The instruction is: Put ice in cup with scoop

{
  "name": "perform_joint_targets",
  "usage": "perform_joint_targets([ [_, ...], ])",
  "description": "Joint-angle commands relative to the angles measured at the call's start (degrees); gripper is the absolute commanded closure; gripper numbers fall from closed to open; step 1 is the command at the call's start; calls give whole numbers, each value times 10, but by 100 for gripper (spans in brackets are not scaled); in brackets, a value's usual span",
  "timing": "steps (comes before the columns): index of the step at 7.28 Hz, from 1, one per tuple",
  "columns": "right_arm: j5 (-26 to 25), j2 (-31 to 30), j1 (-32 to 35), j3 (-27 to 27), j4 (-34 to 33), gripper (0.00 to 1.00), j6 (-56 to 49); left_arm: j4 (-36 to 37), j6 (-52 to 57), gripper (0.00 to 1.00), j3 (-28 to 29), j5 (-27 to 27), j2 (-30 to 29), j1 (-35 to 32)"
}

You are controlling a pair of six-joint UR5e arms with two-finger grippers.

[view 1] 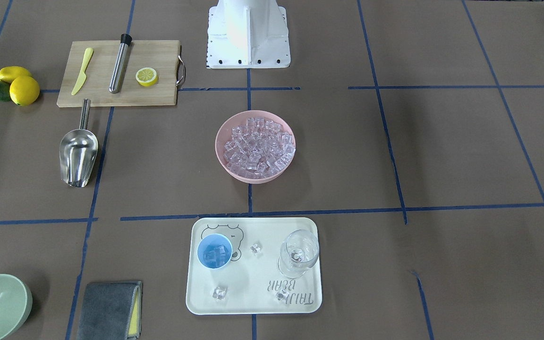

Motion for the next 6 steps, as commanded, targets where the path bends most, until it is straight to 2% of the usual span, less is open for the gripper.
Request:
perform_joint_targets([
  [1, -6, 1, 0, -5, 4, 0, -2, -39, 1, 0, -8, 2, 12, 2],
  [6, -5, -1, 0, -9, 6, 0, -2, -36, 0, 0, -20, 36, 19, 0],
])
